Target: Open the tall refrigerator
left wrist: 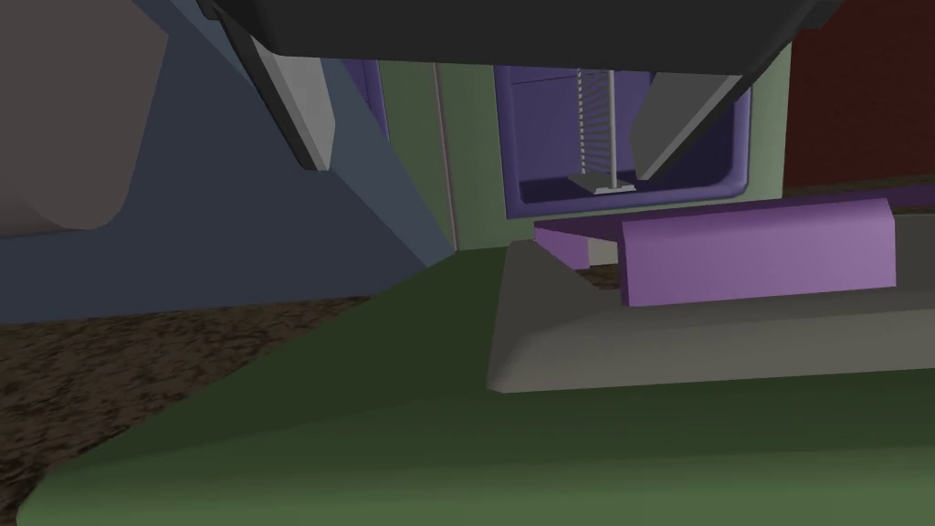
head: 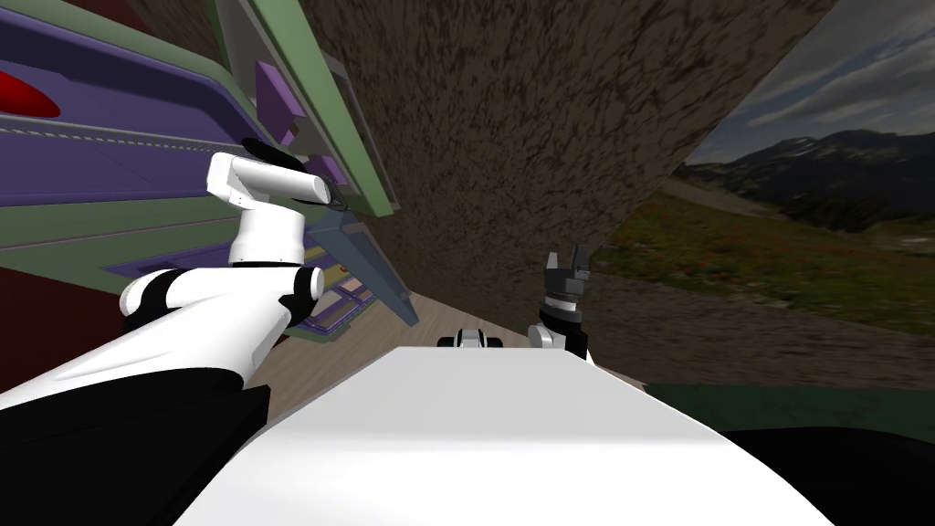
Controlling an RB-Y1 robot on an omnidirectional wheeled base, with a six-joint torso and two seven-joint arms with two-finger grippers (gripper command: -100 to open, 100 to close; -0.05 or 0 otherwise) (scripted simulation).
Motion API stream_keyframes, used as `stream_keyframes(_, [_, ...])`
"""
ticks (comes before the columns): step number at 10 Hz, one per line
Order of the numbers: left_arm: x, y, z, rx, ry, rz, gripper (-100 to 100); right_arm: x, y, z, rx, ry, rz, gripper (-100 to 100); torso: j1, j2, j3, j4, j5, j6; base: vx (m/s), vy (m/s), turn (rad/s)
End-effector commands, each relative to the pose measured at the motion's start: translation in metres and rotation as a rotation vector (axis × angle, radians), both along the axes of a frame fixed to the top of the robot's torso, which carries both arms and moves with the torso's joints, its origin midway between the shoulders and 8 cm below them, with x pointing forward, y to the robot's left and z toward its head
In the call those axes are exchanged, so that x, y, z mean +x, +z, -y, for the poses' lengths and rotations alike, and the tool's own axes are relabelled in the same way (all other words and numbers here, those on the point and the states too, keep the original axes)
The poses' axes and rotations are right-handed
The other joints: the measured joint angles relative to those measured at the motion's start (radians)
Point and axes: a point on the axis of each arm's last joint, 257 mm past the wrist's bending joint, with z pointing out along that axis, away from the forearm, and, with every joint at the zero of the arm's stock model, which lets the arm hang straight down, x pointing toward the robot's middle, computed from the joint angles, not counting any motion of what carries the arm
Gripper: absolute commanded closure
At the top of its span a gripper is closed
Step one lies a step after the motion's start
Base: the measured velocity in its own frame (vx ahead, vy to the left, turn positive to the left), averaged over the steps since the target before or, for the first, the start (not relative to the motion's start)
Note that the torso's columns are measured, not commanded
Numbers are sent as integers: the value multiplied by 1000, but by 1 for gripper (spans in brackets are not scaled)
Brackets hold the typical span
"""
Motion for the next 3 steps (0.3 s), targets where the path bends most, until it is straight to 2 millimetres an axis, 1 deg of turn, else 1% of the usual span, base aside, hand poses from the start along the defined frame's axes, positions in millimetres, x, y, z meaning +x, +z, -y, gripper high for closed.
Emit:
stream_keyframes(1, [7, 30, -2, 45, -13, 38, -100, 0, 0, 0, 0, 0, 0, 0, -4, 5, 3, 2, -1, 0, -86, -95, 62])
stream_keyframes(2, [10, 39, -2, 49, -17, 61, -100, 0, 0, 0, 0, 0, 0, 0, -4, 4, 3, 2, -2, 0, -39, -56, -3])
stream_keyframes(3, [11, 36, -7, 46, -11, 65, -100, 0, 0, 0, 0, 0, 0, 0, 0, 0, 0, 0, 0, 0, -16, -25, -12])
